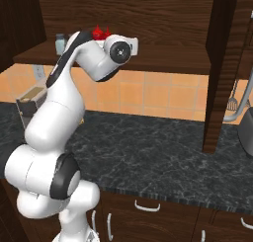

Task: Put the shaker and condiment bottle from the counter next to their counterparts in the cabinet.

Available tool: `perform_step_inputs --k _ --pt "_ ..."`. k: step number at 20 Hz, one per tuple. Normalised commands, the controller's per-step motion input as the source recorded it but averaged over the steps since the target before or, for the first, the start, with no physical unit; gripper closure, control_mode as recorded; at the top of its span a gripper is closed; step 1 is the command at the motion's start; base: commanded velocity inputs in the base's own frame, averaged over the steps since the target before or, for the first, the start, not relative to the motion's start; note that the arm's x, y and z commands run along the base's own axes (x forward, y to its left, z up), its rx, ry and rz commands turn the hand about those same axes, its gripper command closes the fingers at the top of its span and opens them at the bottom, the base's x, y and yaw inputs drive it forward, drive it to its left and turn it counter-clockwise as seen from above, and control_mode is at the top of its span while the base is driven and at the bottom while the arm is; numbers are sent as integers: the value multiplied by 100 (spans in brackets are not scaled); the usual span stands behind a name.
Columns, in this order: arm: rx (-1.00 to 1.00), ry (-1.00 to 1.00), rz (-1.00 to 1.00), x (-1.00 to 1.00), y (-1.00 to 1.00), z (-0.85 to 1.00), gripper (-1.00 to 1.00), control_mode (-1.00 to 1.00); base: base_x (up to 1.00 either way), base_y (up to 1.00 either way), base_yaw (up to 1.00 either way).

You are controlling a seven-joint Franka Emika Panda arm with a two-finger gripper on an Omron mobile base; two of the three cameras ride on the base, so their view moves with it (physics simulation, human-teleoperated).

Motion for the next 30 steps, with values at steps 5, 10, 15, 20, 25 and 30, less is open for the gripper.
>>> perform_step_inputs --k 5,10,15,20,25,30 --pt "0 0 0 -65 0 3 -100 -100 0 0 0" --pt "0 1 0 -75 5 15 -100 -100 0 0 0" --pt "0 0 -3 -95 0 19 -100 -100 0 0 0" --pt "2 0 -11 -100 0 14 -100 -100 0 0 0" --pt "4 0 -13 -100 0 1 -100 -100 0 0 0" --pt "5 0 -15 -100 0 0 -100 -100 0 0 0"
